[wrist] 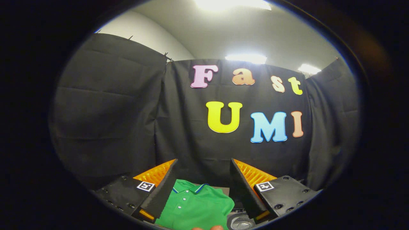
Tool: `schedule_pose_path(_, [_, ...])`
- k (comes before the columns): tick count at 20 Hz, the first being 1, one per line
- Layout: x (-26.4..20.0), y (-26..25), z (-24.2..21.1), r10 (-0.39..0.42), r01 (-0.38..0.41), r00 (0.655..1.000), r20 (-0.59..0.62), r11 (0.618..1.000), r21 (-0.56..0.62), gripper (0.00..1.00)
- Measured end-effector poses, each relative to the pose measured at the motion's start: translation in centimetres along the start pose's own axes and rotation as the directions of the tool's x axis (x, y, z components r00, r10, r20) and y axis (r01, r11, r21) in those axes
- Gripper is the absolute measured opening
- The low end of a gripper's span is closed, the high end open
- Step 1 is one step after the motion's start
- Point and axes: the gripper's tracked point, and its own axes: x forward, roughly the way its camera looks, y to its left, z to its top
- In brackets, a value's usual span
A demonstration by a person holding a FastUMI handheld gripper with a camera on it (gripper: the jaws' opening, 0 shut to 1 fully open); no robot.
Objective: Put the clothes into the washing machine and then close the washing machine lid.
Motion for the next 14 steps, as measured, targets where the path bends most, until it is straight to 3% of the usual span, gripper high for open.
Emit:
schedule_pose_path(7, [3.6,2.4,-3.2,0.061,-0.06,0.981,-0.183,0.998,0.013,0.99])
schedule_pose_path(14, [6.0,3.0,-10.7,0.081,-0.064,0.884,-0.46,0.997,0.052,0.99])
